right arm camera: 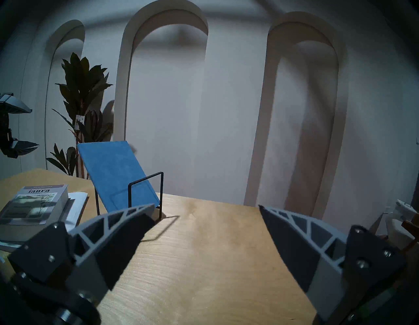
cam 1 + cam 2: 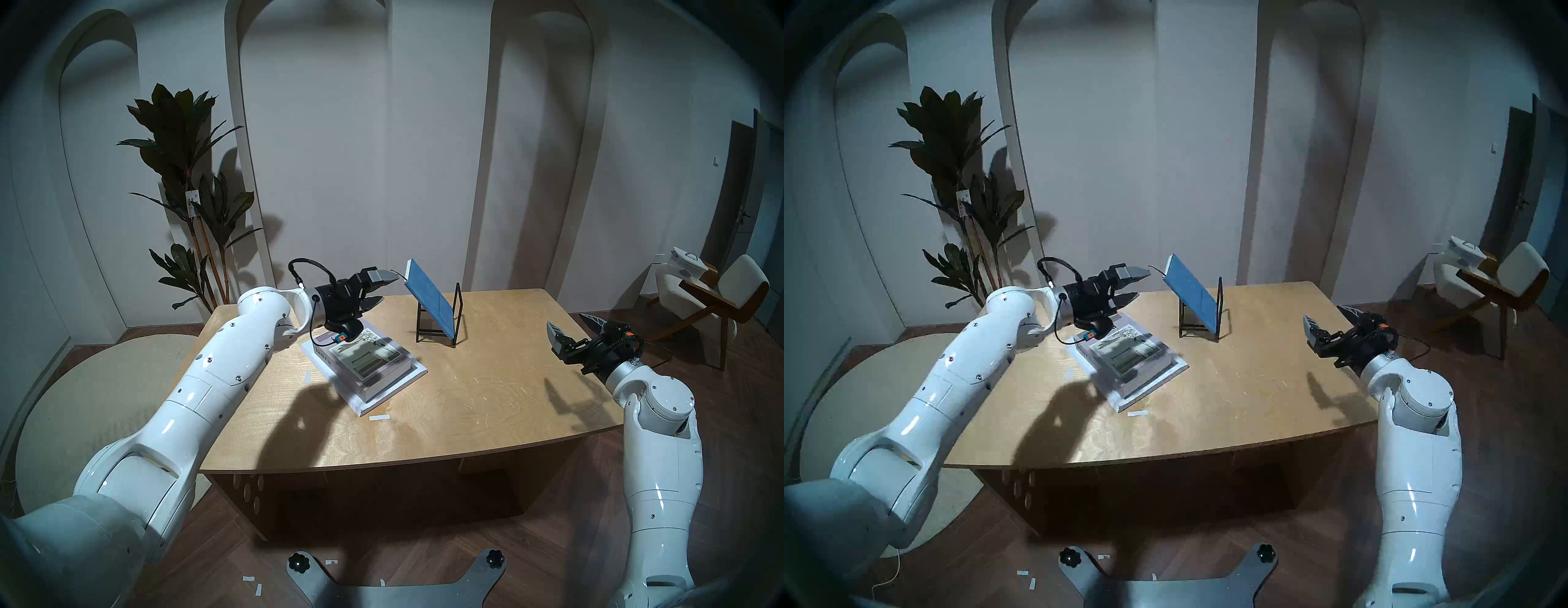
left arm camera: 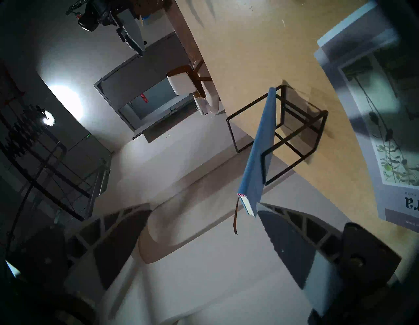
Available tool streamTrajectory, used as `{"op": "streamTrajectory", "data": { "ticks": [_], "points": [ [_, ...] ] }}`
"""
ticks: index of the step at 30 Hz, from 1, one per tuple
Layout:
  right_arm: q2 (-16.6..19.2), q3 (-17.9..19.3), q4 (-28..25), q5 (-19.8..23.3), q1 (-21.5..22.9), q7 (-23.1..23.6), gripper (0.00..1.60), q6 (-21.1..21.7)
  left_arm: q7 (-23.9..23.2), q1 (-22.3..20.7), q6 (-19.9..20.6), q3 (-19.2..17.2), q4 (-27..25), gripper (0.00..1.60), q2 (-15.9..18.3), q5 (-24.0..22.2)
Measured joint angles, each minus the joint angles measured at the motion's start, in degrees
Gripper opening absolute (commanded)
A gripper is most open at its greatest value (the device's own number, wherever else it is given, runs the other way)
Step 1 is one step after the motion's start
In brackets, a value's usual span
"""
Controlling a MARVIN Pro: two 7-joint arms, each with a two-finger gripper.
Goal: Stack the books into one stack
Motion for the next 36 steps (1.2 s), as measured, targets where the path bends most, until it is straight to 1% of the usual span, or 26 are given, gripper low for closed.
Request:
{"op": "streamTrajectory", "data": {
  "ticks": [5, 8, 11, 15, 20, 30, 36],
  "points": [
    [0.13, -0.30, 0.52, -0.12, 0.35, -0.39, 1.60, -0.26, -2.53, -1.91, -1.58, 0.59, 3.81, 1.60, -2.27, 1.17],
    [0.24, -0.47, 0.83, -0.17, 0.56, -0.63, 1.60, -0.50, -3.73, -3.40, -2.57, 2.06, 6.97, 1.60, -3.92, 2.38],
    [0.34, -0.53, 1.06, -0.18, 0.72, -0.84, 1.60, -0.73, -4.24, -5.01, -3.11, 3.79, 10.06, 1.60, -5.53, 3.55],
    [0.43, -0.54, 1.20, -0.17, 0.83, -0.99, 1.60, -0.89, -4.17, -6.34, -3.22, 4.86, 12.45, 1.60, -7.07, 4.33],
    [0.55, -0.56, 1.35, -0.05, 0.91, -1.19, 1.60, -1.04, -3.64, -8.04, -2.61, 5.42, 15.21, 1.60, -9.26, 4.83],
    [0.75, -0.71, 1.54, 0.14, 0.99, -1.41, 1.60, -1.33, -3.87, -12.23, -1.17, 5.01, 23.63, 1.60, -13.99, 4.45],
    [0.85, -0.79, 1.60, 0.26, 1.01, -1.47, 1.60, -1.47, -5.76, -14.80, 1.22, 6.60, 29.19, 1.60, -16.59, 6.62]
  ]
}}
